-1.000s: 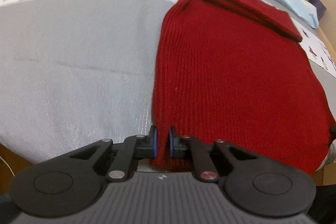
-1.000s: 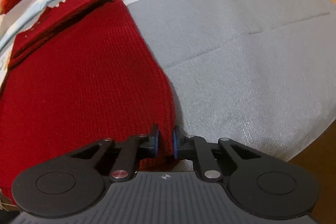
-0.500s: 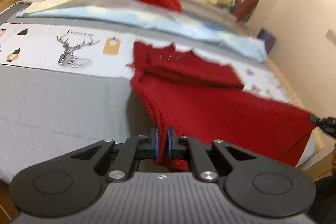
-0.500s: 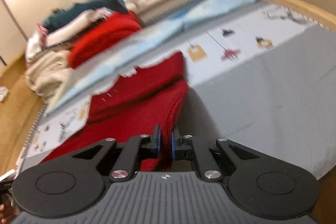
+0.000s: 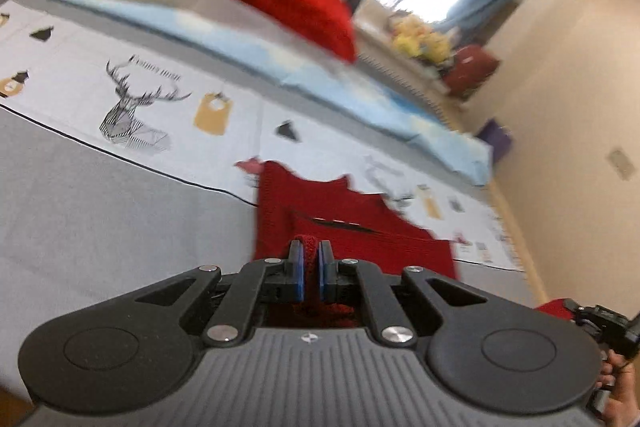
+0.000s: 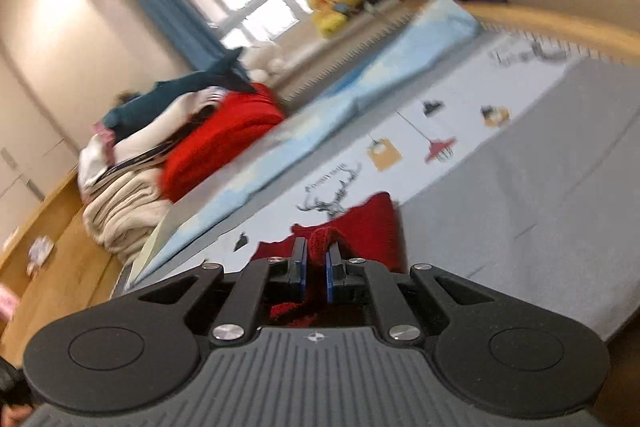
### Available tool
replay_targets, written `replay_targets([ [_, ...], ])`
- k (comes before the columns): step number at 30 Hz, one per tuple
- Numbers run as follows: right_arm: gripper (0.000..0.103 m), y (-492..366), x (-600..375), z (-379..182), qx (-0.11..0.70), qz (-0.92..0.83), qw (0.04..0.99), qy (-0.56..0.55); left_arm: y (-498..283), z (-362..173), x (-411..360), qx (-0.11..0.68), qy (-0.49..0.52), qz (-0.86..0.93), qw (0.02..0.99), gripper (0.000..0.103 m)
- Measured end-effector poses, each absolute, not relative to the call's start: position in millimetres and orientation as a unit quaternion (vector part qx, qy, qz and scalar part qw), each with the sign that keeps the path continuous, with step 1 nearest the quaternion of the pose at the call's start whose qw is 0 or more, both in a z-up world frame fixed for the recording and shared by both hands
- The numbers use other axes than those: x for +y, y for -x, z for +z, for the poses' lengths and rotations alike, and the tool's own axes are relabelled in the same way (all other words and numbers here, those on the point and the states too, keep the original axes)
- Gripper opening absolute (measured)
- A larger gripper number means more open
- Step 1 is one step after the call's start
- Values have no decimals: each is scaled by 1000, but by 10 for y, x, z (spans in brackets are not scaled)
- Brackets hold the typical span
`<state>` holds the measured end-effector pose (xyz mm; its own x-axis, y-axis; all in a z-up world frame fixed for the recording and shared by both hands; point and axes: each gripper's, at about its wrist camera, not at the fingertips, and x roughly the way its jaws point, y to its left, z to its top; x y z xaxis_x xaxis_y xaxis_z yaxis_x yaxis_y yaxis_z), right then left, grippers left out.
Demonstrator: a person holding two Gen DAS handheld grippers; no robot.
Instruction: Fold small clothes
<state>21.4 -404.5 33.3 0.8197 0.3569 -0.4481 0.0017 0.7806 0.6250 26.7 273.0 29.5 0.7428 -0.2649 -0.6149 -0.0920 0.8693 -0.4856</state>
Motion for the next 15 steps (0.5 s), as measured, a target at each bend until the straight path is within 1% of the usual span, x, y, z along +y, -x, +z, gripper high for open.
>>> replay_targets([
  [2, 8, -595, -4006, 156, 303, 77, 898, -311, -674, 104, 2766, 372, 235, -35, 898, 6],
  [6, 8, -1283, -3861, -141, 330, 52, 898, -288, -1248, -232, 2786, 389, 220, -18, 894, 6],
  [8, 8, -1463, -3787, -286, 338, 40, 897, -283, -1399, -440, 2770, 394, 208, -9, 895, 6],
  [10, 8, -1577, -3738, -446, 349, 32, 893, -283, -1537, -638, 2788, 417, 214, 4, 883, 6],
  [12, 8, -1707, -3688, -551, 365, 18, 890, -275, -1646, -688, 2812, 409, 215, 1, 887, 6],
  [15, 8, -1873, -3668, -578, 352, 21, 895, -272, -1762, -730, 2882, 395, 210, 12, 894, 7],
])
